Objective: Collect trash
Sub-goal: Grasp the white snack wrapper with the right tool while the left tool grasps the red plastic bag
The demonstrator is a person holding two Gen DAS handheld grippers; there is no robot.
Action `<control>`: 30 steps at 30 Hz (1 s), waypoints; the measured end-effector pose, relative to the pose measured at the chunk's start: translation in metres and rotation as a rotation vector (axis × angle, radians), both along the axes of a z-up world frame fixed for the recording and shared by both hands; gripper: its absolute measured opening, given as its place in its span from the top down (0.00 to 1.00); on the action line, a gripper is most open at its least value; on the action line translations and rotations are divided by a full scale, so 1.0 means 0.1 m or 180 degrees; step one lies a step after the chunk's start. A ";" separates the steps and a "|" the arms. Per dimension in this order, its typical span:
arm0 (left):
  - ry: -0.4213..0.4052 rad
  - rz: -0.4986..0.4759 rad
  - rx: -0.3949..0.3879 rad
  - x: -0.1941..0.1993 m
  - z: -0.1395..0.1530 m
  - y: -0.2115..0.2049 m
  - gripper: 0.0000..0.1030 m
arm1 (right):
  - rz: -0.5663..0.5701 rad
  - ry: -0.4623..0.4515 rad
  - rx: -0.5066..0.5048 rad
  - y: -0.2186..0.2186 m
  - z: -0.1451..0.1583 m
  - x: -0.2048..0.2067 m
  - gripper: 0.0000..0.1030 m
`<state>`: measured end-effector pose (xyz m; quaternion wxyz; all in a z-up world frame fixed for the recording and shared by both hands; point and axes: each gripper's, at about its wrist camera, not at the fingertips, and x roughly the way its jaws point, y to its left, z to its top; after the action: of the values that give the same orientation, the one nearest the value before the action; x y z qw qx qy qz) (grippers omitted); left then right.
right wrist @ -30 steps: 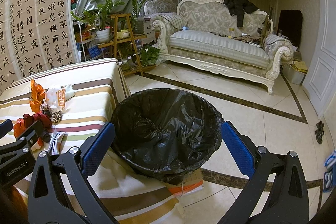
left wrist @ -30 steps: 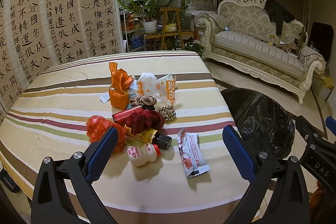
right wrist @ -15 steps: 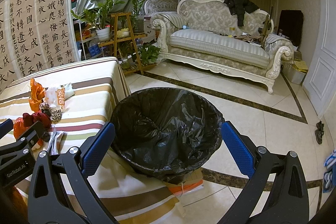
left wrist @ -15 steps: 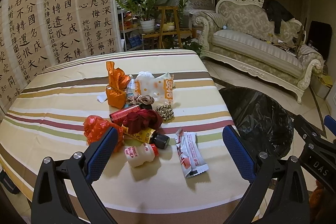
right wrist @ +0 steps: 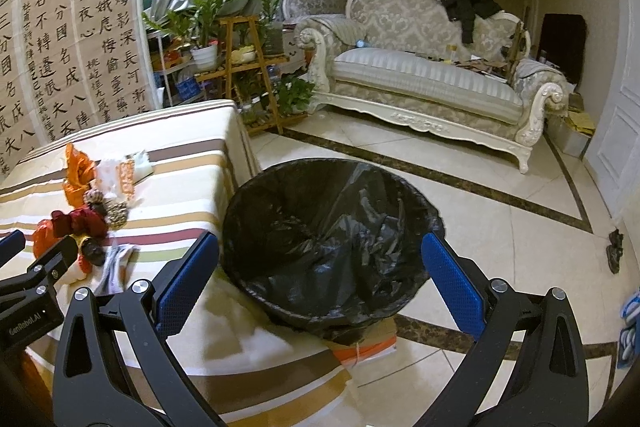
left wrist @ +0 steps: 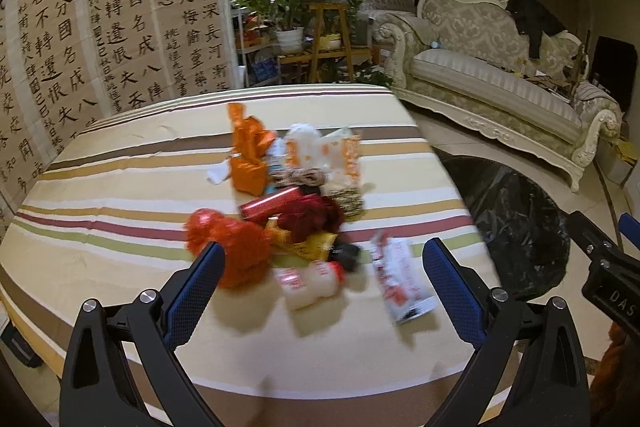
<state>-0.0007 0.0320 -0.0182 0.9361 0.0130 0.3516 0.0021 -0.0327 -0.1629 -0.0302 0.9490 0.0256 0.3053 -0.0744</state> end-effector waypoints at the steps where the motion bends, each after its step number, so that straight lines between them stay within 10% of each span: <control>1: 0.0010 0.0018 0.0001 0.00 0.01 0.07 0.07 | 0.0036 0.0014 0.0011 0.03 0.00 0.01 0.05; 10: 0.0011 0.0213 0.0102 -0.09 0.03 0.48 0.26 | 0.0502 0.0190 0.0100 0.49 -0.01 0.09 0.26; 23: 0.0146 0.0259 -0.0047 -0.12 -0.05 0.90 0.26 | 0.1123 0.0584 0.0055 1.22 -0.22 0.29 0.49; 30: 0.0202 0.0272 -0.0153 -0.04 -0.07 1.00 0.25 | 0.1261 0.0763 0.0117 1.28 -0.33 0.35 0.80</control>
<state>-0.0045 0.1317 -0.0253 0.9235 -0.0245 0.3813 0.0332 0.0019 -0.0353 -0.0634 0.9014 -0.0267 0.4163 0.1165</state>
